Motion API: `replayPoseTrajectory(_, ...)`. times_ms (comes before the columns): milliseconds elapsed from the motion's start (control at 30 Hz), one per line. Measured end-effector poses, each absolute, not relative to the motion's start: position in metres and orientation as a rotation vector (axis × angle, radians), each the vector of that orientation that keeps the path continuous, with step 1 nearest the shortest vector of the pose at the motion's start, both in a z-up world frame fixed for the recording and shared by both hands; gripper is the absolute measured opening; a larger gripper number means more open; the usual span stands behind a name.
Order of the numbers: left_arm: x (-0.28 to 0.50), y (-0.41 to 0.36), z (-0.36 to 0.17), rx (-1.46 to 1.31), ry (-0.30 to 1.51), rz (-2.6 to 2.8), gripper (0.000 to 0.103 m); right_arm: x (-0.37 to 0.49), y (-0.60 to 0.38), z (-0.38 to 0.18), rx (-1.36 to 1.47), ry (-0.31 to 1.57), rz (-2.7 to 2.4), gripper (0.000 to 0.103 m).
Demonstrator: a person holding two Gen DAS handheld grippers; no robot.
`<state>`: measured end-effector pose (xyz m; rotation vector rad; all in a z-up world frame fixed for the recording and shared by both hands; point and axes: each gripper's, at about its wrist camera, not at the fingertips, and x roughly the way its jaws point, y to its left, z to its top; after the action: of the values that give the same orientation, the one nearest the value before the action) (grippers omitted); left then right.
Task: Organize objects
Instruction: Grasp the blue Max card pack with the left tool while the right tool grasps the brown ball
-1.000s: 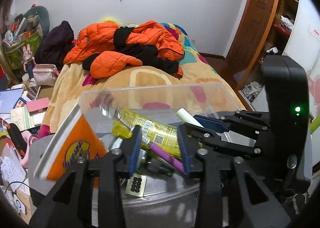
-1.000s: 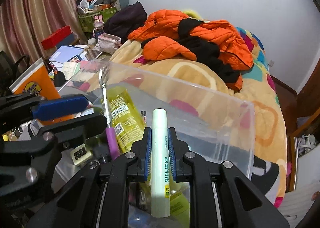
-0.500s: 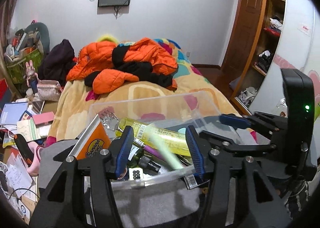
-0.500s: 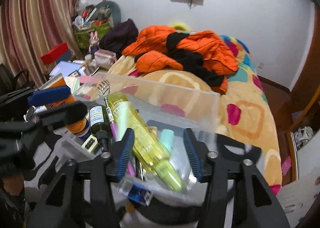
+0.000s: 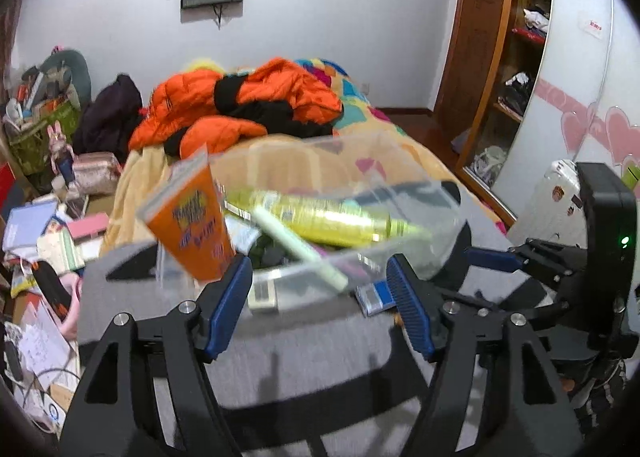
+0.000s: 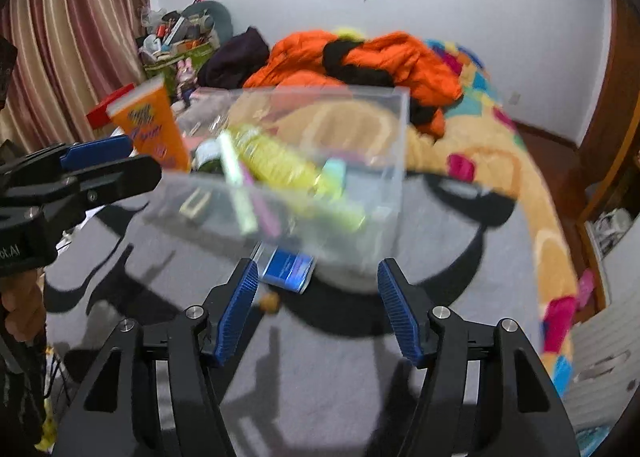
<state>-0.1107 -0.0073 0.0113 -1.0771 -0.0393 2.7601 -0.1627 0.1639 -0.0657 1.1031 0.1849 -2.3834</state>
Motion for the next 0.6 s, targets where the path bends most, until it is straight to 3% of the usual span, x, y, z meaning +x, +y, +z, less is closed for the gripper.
replayPoseTrajectory(67, -0.109, -0.008, 0.001, -1.122, -0.04, 2.747, 0.069, -0.162, 0.159, -0.078, 1.133, 0.185, -2.344, 0.055)
replayPoseTrajectory(333, -0.109, -0.008, -0.032, -1.249, -0.006, 2.716, 0.069, -0.159, 0.128, -0.105, 1.168, 0.32, -2.294, 0.021)
replayPoseTrajectory(367, -0.111, -0.007, -0.034, -1.263, -0.011, 2.705, 0.069, -0.159, 0.128, -0.105, 1.163, 0.326, -2.296, 0.013)
replayPoseTrajectory(600, -0.127, 0.022, -0.049, -1.316, 0.041, 2.644, 0.069, -0.157, 0.158, -0.094, 1.135, 0.241, -2.334, 0.012)
